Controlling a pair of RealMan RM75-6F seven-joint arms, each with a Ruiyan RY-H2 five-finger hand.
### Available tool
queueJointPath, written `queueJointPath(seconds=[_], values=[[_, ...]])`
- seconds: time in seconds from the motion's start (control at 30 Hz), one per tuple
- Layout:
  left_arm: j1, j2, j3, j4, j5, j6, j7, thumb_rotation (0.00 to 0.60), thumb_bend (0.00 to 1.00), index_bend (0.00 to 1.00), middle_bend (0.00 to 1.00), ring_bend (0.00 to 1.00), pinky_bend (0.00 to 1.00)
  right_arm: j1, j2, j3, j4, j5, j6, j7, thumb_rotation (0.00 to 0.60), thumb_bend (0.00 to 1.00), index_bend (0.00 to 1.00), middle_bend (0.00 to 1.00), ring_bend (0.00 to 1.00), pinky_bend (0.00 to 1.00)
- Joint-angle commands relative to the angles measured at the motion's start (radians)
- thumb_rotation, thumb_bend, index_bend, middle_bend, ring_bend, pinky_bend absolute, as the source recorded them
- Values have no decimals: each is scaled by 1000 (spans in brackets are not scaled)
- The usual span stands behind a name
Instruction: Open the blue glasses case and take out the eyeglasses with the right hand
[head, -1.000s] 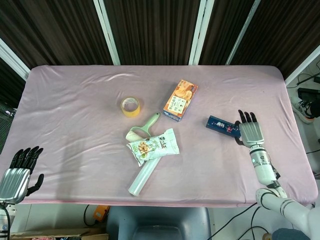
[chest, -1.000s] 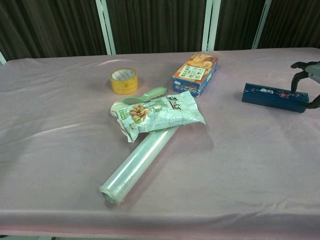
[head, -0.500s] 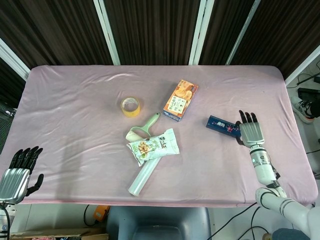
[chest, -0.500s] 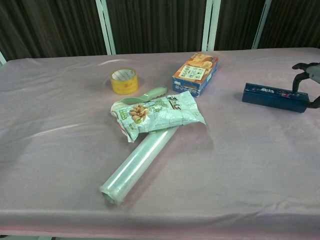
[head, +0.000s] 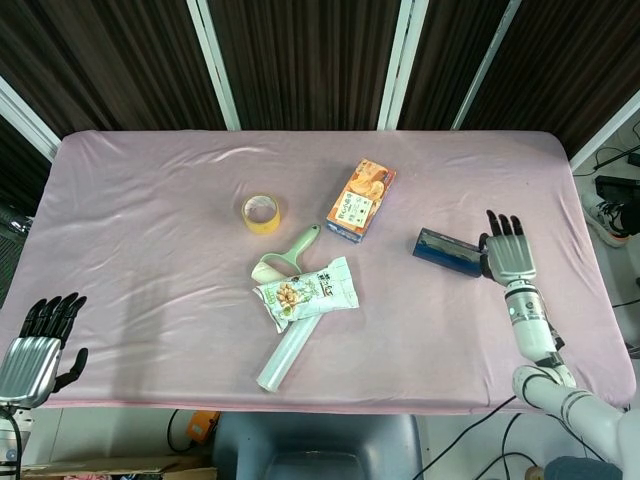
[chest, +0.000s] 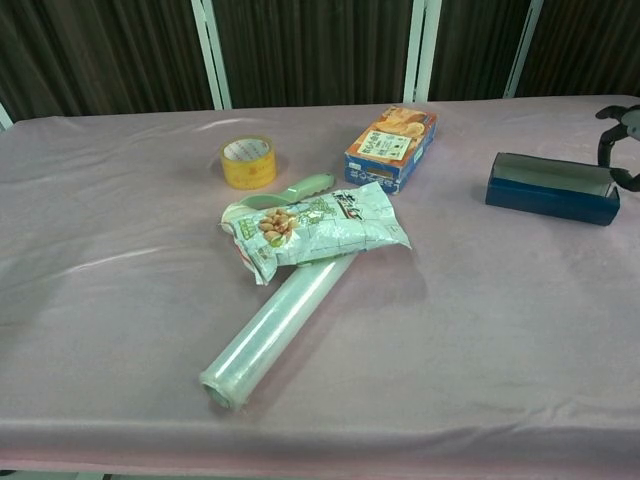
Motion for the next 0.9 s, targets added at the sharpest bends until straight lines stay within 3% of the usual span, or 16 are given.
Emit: queueJointPath(seconds=[0.03,0.23,0.37,0.47,0.53,0.6,0.8,0.9], values=[[-2,-3,-1,-1,-6,-5,9,600,420,0,44,40,33,44,-16,38,66,61,-48,-44,600,664,562,0,0,0],[-9,-12,-7,-4,-23,-22,36,600,420,0,44,44,34,114,-65,89,224,183,-125,-150,600,665,546,0,0,0],[-11,-13,-8,-5,-27,-25,40,600,420,0,44,46,35,118,-64,96,231,188,-124,-136,600,664,454,0,0,0],[-10,-13,-7,-6,-26,-24,39,600,419,0,44,46,35,93,-30,78,153,140,-92,-85,600,632,406,0,0,0],[-10,-13,-5,-7,-21,-21,37,600,418,0,44,47,35,72,3,61,77,99,-57,-56,600,522,388,0,0,0],[-9,-11,-2,-8,-15,-20,34,600,419,0,44,48,35,54,37,46,-2,68,-27,-43,600,478,382,0,0,0],[-4,-6,2,-7,-3,-8,21,600,420,0,44,49,41,40,117,21,-206,66,-32,-63,600,474,382,0,0,0],[-2,-4,3,-5,1,-2,13,600,420,0,44,50,41,54,119,14,-242,96,-38,-110,600,472,399,0,0,0]])
